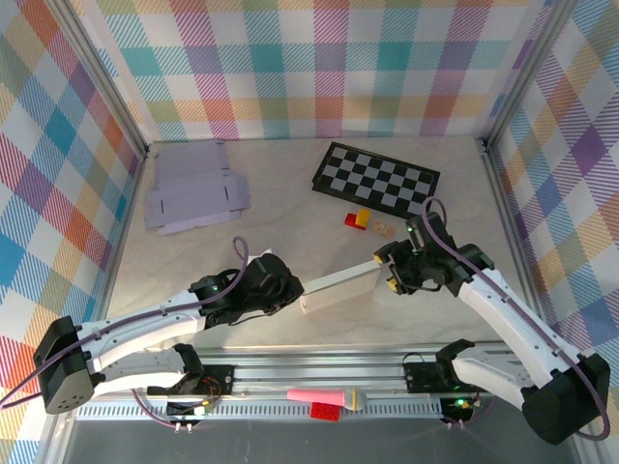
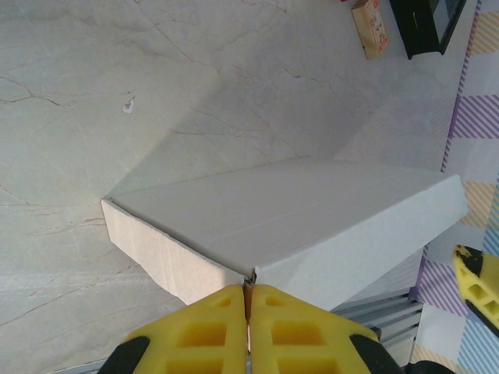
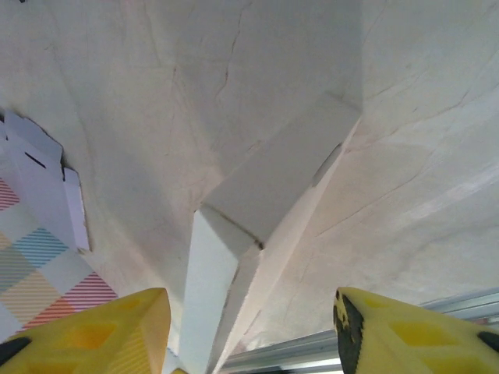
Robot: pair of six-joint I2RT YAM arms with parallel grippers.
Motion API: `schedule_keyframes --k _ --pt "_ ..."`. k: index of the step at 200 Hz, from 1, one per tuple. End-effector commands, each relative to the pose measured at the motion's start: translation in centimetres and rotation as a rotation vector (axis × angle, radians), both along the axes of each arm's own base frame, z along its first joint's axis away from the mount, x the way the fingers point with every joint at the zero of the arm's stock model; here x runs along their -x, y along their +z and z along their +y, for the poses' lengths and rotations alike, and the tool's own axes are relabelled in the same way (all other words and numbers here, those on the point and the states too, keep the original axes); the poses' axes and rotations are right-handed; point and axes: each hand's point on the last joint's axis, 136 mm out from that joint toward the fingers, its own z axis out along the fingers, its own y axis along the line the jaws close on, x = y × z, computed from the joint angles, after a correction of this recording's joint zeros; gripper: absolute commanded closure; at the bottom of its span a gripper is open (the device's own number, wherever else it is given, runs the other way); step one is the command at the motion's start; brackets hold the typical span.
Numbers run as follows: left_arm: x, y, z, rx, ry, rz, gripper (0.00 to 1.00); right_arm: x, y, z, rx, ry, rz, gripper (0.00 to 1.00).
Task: Fold the paper box
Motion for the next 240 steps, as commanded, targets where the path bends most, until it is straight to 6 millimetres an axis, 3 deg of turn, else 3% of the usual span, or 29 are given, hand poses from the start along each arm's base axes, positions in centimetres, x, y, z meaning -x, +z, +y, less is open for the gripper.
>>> schedule_keyframes --k 1,35,72,101,131,170,206,240 --pt "3.7 -6.2 4.4 -0.272 -0.049 0.173 0.94 1.0 0.1 -0.1 0.018 0.093 0.011 0.44" --pt "3.6 -6.2 4.2 -0.271 -0.050 0.171 0.94 0.7 -0.7 0.2 0.017 0.097 0.039 0.46" --pt "3.5 -6.1 4.1 -0.272 -0.052 0.169 0.94 1.4 -2.9 -0.1 0.026 0.083 0.106 0.48" --pt "3.6 -6.4 4.0 -0.274 -0.057 0.174 0.93 2.9 -5.0 -1.3 0.090 0.085 0.192 0.50" --pt "3.8 -6.7 4.1 -0.268 -0.054 0.180 0.86 4.4 -6.7 -2.2 0.113 0.062 0.263 0.52" --pt "3.4 -5.7 3.8 -0.249 -0.057 0.150 0.81 2.8 -4.4 -1.6 0.094 0.074 0.188 0.53" --pt "3.5 -6.2 3.5 -0.238 -0.071 0.151 0.89 1.0 -0.9 -0.8 0.068 0.094 0.091 0.53" --pt "3.6 -6.6 3.6 -0.250 -0.075 0.160 0.91 0.2 0.4 -0.5 0.052 0.086 0.057 0.52"
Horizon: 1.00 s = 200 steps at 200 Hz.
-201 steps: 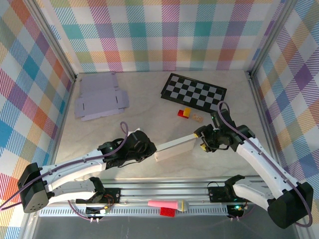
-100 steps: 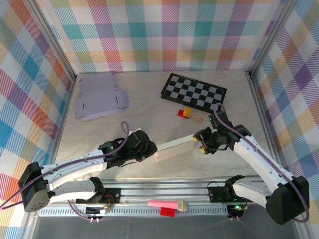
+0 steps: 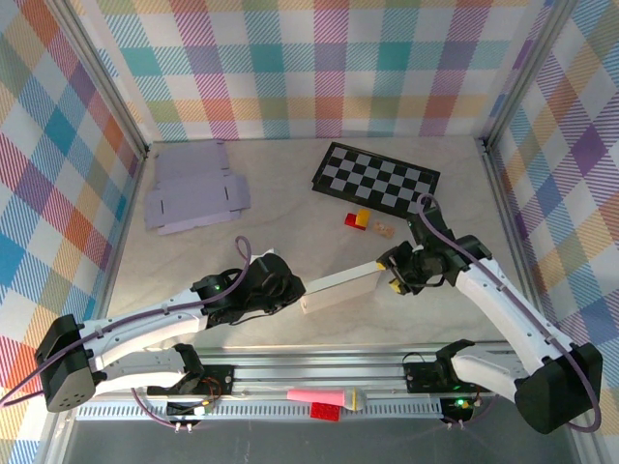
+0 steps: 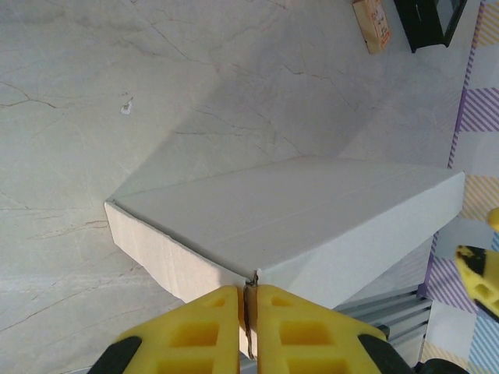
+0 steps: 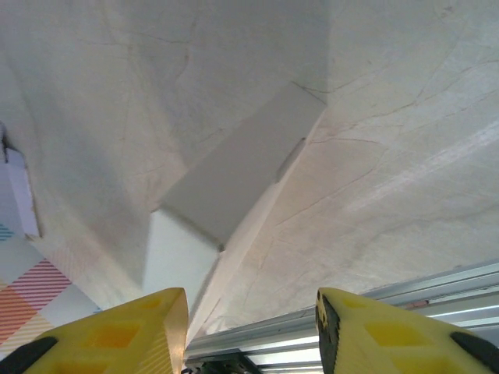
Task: Fold the paper box
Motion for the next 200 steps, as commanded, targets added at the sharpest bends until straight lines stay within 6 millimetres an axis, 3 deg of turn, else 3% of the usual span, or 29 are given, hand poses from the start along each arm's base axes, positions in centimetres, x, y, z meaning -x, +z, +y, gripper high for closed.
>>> schedule_keyframes --k 1,61,102,118,154,178,200 --pt "3.6 -6.5 3.9 -0.239 -0.055 0.167 0.92 -0.2 0.8 -0.3 0.014 0.000 -0.010 0.52" --pt "3.7 -6.7 3.7 -0.245 -0.069 0.174 0.92 0.8 -3.1 -0.4 0.018 -0.023 0.080 0.53" --pt "3.4 -6.6 3.2 -0.251 -0.101 0.151 0.93 1.6 -4.4 -0.6 0.040 -0.014 0.138 0.56" --pt "3.1 -6.4 2.9 -0.254 -0.126 0.126 0.94 1.4 -3.8 -0.7 0.037 -0.011 0.113 0.56" --pt "2.8 -6.0 2.8 -0.283 -0.161 0.089 0.95 0.4 -0.2 -0.4 0.022 0.031 0.004 0.56" --pt "2.7 -6.1 2.7 -0.289 -0.173 0.083 0.95 0.1 1.6 0.1 -0.028 0.020 -0.040 0.49" --pt "2.4 -5.8 2.3 -0.295 -0.186 0.068 0.95 0.0 1.8 0.8 -0.085 -0.011 -0.033 0.43"
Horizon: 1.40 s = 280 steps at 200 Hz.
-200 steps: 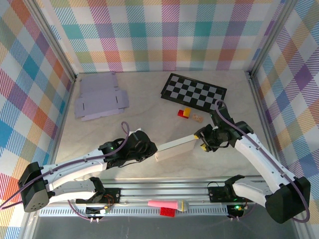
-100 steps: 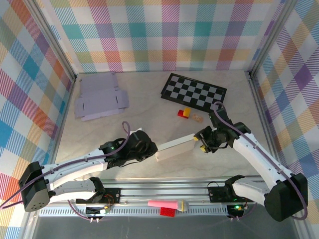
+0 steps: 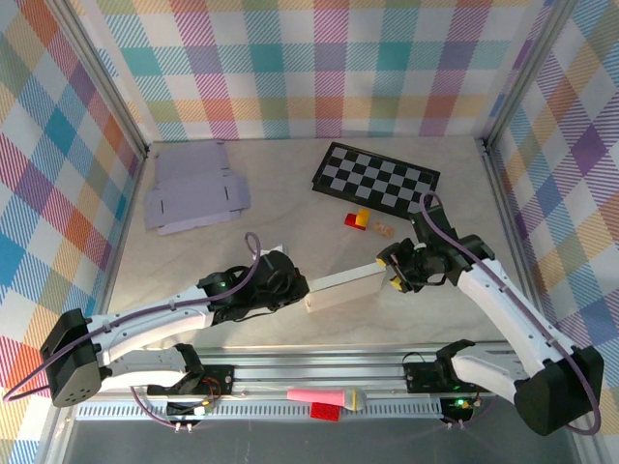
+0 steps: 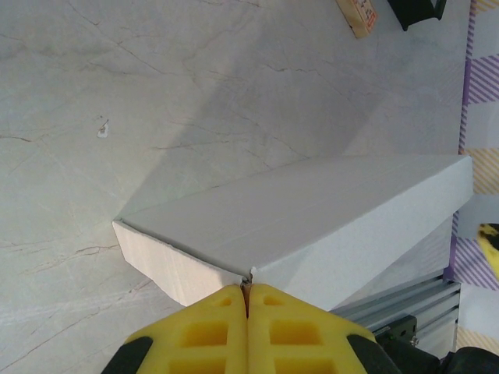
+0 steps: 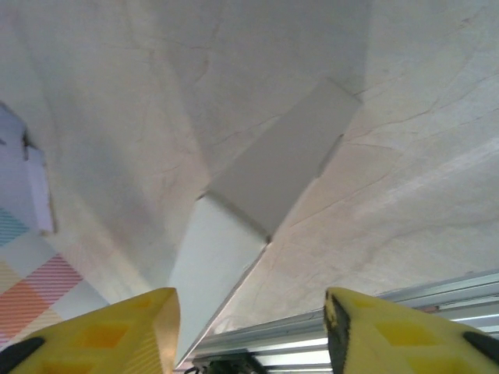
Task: Fold the paper box
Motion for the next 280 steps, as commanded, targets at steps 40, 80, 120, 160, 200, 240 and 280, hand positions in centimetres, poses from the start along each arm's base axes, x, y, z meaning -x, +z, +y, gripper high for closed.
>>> schedule_keyframes --k 40,80,120,160,200,240,280 --pt "2.3 -5.2 0.9 -0.237 -0.142 0.087 0.94 -0.3 -1.1 1.9 -0.144 -0.089 0.066 0.31" --pt "2.0 -4.6 -1.4 -0.254 -0.225 0.023 0.95 0.2 -2.5 1.7 -0.136 -0.152 0.148 0.25" --pt "2.1 -4.5 -3.9 -0.273 -0.331 -0.059 0.95 1.8 -5.4 0.5 -0.121 -0.204 0.205 0.28" --pt "2.2 -4.7 -7.1 -0.254 -0.428 -0.116 0.92 0.9 -6.0 -1.5 -0.112 -0.227 0.091 0.36" --pt "2.1 -3.6 -9.4 -0.200 -0.462 -0.145 0.80 0.4 -6.7 -4.2 -0.062 -0.250 -0.039 0.47" --pt "1.7 -0.3 -9.4 -0.153 -0.443 -0.206 0.73 -0.1 -6.3 -6.4 -0.022 -0.299 -0.177 0.48" --pt "1.2 0.3 -7.6 -0.117 -0.377 -0.177 0.70 0.4 -8.7 -6.3 -0.046 -0.304 -0.084 0.30"
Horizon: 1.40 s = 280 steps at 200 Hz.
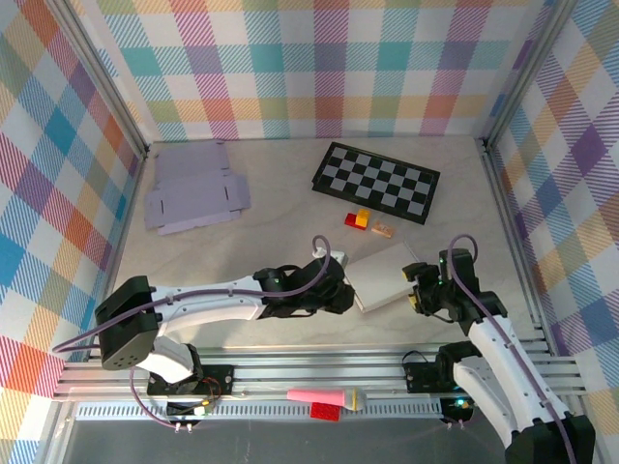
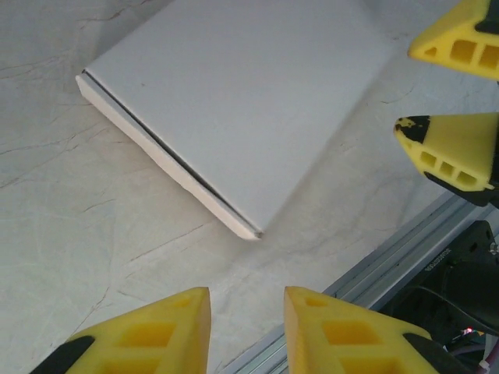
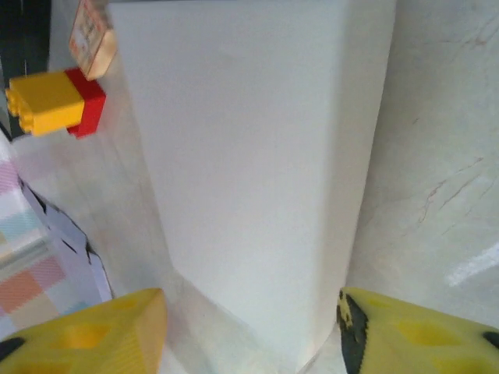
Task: Fold the paper box
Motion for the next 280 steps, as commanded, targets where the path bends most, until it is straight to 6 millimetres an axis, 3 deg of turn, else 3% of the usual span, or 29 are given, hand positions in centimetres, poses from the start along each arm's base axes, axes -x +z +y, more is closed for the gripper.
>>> schedule_keyframes --k 1,35,66,88,117,158,187,212,233,258,280 --pt "0.0 0.5 2.0 0.002 0.037 0.030 0.70 0.1 -1.3 0.2 -0.001 0.023 0.050 0.30" --pt "-1.4 -0.4 5.0 0.031 0.165 0.114 0.71 3.1 -0.4 -1.7 0.150 0.055 0.289 0.24" --pt "-3.9 -1.5 6.8 0.136 0.346 0.243 0.70 0.6 1.5 -0.7 0.138 0.123 0.173 0.29" --pt "-6.1 -1.1 9.6 0.173 0.508 0.301 0.70 -0.4 2.2 1.2 0.123 0.203 0.146 0.33" --pt "-9.6 1.5 14.1 0.166 0.648 0.290 0.69 -1.6 3.0 6.7 0.153 0.421 0.100 0.39" --pt "-15.1 5.0 23.2 0.097 0.846 0.191 0.66 -3.0 2.7 18.2 0.115 0.825 0.092 0.44" --pt "-19.1 5.2 28.8 0.109 0.981 0.186 0.66 -4.6 0.5 22.4 0.089 0.930 0.149 0.47" --pt "-22.1 3.5 32.7 0.091 1.081 0.216 0.67 -5.7 -2.3 22.4 0.092 0.883 0.204 0.49" --pt "-24.4 1.6 35.9 0.063 1.166 0.245 0.67 -6.8 -3.6 20.0 0.162 0.825 0.231 0.50" --pt "-27.1 -1.5 38.3 0.042 1.255 0.298 0.67 -8.0 -4.1 16.5 0.182 0.744 0.242 0.51" --pt "-30.2 -3.6 38.6 0.040 1.260 0.308 0.68 -9.2 -2.8 15.0 0.202 0.745 0.184 0.50"
